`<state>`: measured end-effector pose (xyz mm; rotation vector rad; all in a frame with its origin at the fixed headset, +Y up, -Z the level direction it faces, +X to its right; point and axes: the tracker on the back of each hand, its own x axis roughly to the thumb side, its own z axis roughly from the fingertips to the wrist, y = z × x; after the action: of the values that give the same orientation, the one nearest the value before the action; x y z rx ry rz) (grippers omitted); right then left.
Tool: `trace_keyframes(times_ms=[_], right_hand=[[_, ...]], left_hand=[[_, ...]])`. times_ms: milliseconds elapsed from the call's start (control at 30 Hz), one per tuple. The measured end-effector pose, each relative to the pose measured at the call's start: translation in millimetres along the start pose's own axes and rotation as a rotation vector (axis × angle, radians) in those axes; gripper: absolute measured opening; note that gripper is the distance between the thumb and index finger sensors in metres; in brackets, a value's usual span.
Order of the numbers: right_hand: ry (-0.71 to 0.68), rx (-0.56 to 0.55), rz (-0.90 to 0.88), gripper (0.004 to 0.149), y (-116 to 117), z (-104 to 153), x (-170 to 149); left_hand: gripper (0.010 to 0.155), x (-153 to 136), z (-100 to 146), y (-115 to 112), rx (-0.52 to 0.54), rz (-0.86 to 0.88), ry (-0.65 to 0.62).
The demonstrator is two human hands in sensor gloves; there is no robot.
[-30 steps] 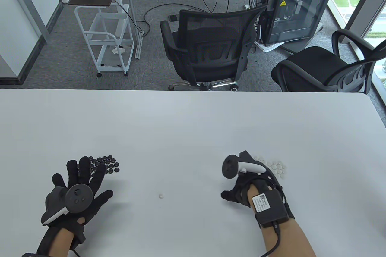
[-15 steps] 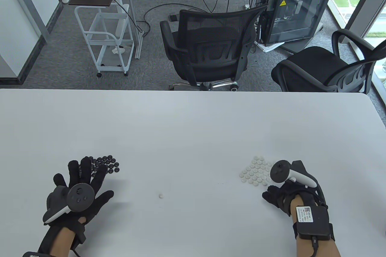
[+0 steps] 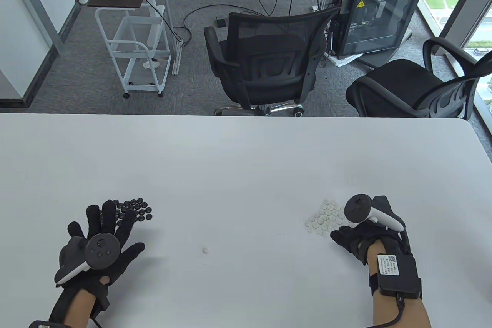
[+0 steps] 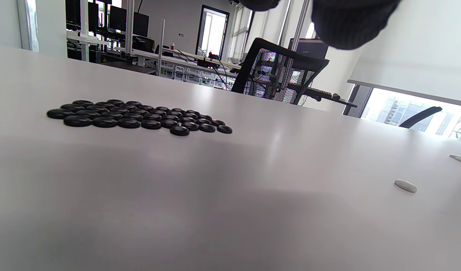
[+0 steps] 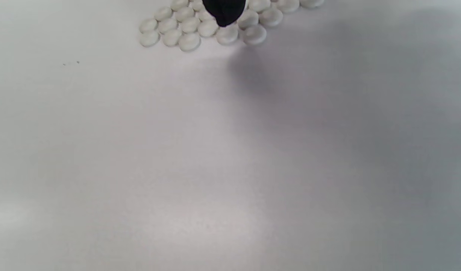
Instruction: Go stone sorting task
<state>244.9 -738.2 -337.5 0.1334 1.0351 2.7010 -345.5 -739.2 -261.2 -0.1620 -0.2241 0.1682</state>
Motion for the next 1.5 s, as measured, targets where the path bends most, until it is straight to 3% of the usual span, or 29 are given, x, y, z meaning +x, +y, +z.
trace_keyframes(times_ms=[100, 233, 533, 667, 867, 1033, 1200, 1333, 1500], right_hand=[[-0.091, -0.008, 0.04, 0.071, -10.6, 2.0, 36.2], [-0.198, 0.038, 0.154, 0.071, -8.3, -2.6, 93.6], [-0.478, 0.167, 0.344, 0.071, 37.7, -20.3, 220.3], [-0.587, 0.205, 0.39, 0.07, 61.2, -26.6, 256.3], [-0.597, 0.254, 0.402, 0.072, 76.9, -48.9, 289.2], [-0.592, 0.257, 0.364, 0.074, 82.1, -64.7, 297.9], [-0.568, 0.292, 0.404, 0.073, 85.1, -64.6, 288.5], [-0.467, 0.32, 0.382, 0.07, 71.1, -57.3, 248.9], [-0.25, 0.289, 0.305, 0.069, 46.4, -43.0, 160.7]], left_hand=[[0.08, -0.1, -0.3, 0.0, -0.002, 0.001, 0.001], [0.079, -0.2, -0.4, 0.0, -0.002, 0.001, 0.001], [0.08, -0.6, -0.2, 0.6, 0.003, 0.001, -0.004], [0.079, -1.5, 1.7, 2.1, 0.013, 0.006, -0.008], [0.079, -2.2, 2.7, 2.8, 0.017, 0.014, -0.009], [0.079, -2.4, 3.1, 2.9, 0.023, 0.012, -0.014], [0.079, -4.2, 4.7, 4.1, 0.032, 0.024, -0.014], [0.079, -5.2, 5.0, 4.3, 0.03, 0.029, -0.013], [0.079, -4.2, 5.1, 4.2, 0.03, 0.021, -0.016]])
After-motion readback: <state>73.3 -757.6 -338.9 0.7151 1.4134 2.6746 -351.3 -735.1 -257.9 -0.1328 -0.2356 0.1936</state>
